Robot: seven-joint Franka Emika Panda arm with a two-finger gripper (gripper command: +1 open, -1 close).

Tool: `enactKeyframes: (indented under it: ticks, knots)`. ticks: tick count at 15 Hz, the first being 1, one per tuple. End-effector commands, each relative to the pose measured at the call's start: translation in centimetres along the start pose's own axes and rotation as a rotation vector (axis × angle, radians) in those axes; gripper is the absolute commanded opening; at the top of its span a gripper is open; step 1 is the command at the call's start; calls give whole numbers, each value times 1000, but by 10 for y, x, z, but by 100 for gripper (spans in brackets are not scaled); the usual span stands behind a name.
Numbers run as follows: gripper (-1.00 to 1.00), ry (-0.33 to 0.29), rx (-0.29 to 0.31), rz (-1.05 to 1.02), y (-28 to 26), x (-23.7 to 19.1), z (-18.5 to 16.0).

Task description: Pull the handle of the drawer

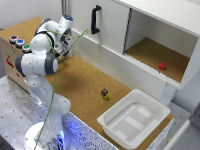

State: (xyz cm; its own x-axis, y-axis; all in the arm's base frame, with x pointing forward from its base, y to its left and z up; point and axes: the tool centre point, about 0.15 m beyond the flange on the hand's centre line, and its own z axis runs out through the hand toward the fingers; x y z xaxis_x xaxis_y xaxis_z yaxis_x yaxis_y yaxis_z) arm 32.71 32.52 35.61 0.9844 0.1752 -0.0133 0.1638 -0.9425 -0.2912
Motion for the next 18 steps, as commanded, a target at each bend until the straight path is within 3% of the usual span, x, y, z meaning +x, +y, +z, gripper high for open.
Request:
enactKeyframes:
  ticks: [1, 13, 18]
  knots:
    - [100, 35, -47, 9, -10, 2, 30]
    - [100, 15, 133, 113, -8, 11, 60]
    - [100, -3, 179, 142, -6, 12, 66]
